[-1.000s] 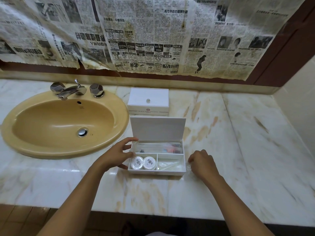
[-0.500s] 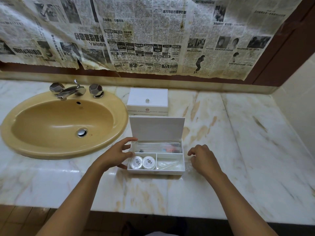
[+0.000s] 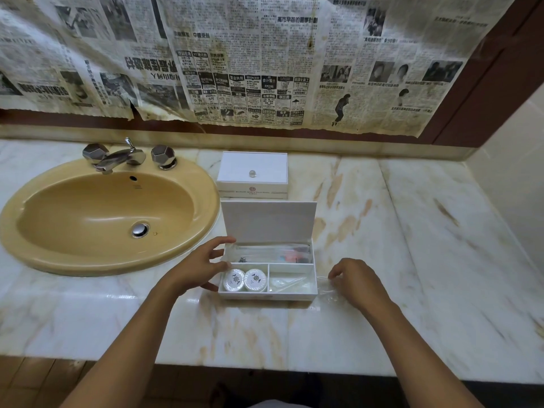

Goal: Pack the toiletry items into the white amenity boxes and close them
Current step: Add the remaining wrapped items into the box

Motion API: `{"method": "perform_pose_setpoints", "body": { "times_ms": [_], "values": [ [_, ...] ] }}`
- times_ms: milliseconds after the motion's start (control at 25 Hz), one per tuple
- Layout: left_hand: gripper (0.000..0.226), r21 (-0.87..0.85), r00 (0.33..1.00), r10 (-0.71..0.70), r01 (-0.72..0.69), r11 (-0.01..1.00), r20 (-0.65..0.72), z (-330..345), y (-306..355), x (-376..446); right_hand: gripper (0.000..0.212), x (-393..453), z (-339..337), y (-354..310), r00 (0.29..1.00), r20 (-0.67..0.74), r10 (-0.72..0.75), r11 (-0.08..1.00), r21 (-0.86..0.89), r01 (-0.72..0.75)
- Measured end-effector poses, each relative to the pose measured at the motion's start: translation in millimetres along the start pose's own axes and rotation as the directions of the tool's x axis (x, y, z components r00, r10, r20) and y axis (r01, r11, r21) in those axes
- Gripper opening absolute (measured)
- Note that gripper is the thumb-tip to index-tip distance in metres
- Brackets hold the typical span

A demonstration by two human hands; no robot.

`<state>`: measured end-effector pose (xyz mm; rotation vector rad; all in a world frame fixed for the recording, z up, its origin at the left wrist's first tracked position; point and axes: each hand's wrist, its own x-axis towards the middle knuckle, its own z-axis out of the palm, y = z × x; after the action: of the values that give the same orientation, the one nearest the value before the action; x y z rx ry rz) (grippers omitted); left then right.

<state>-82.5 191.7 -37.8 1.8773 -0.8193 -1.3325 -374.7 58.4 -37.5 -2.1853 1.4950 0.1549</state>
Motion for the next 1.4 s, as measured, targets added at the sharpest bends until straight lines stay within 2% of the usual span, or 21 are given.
{"method": "perform_pose_setpoints", "body": {
  "times_ms": [240, 400, 520, 600, 720, 880, 1040, 1120, 1240, 1400],
  "values": [
    [0.051, 0.003, 1.000, -0.001, 0.001, 1.000, 0.000, -0.8, -0.7, 0.7, 0.022, 0.9, -5.2, -5.4, 0.996, -0.072, -0.042, 0.998, 0.039, 0.045],
    [0.051, -0.004, 1.000, 0.003, -0.003, 1.000, -0.002, -0.9, -1.8, 0.5, 0.015, 4.2, -7.3, -5.4, 0.998, -0.065, -0.022, 0.992, 0.120, 0.029],
    [0.051, -0.011, 1.000, 0.003, -0.003, 1.000, -0.001, -0.7, -1.9, 0.9, 0.021, 6.1, -10.0, -6.7, 0.997, -0.076, -0.010, 0.997, 0.081, 0.017],
    [0.050, -0.013, 1.000, 0.003, -0.003, 1.000, 0.000, -0.7, -1.7, 1.3, 0.025, 5.4, -13.6, -8.8, 0.993, -0.118, -0.007, 0.998, 0.069, 0.015],
    [0.050, -0.008, 1.000, 0.004, -0.004, 1.000, 0.004, -0.9, -1.8, 1.1, 0.014, -1.1, -22.4, -17.0, 0.980, -0.199, -0.027, 0.996, 0.083, 0.044],
    [0.050, -0.001, 1.000, 0.007, -0.007, 1.000, 0.001, -0.8, -1.5, 0.4, 0.013, -11.7, -29.9, -38.6, 0.941, -0.313, -0.133, 0.978, 0.112, 0.175],
    [0.051, -0.006, 1.000, 0.005, -0.005, 1.000, 0.000, -1.1, -2.7, 1.2, 0.012, -17.1, -12.8, -66.7, 0.929, -0.245, -0.277, 0.938, 0.138, 0.316],
    [0.052, -0.003, 1.000, 0.010, -0.010, 1.000, 0.007, -2.1, -4.9, 3.1, 0.020, -16.3, 2.4, -75.8, 0.932, -0.166, -0.322, 0.937, 0.085, 0.339],
    [0.056, -0.004, 0.999, 0.016, -0.016, 1.000, 0.028, -4.0, -9.5, 6.1, 0.029, -15.1, 20.2, -82.9, 0.942, -0.054, -0.331, 0.943, 0.004, 0.331],
    [0.055, -0.024, 0.999, 0.014, -0.013, 1.000, 0.045, -5.2, -11.5, 6.5, 0.031, -12.9, 33.8, -87.5, 0.947, 0.016, -0.319, 0.942, -0.101, 0.319]
  ]
}}
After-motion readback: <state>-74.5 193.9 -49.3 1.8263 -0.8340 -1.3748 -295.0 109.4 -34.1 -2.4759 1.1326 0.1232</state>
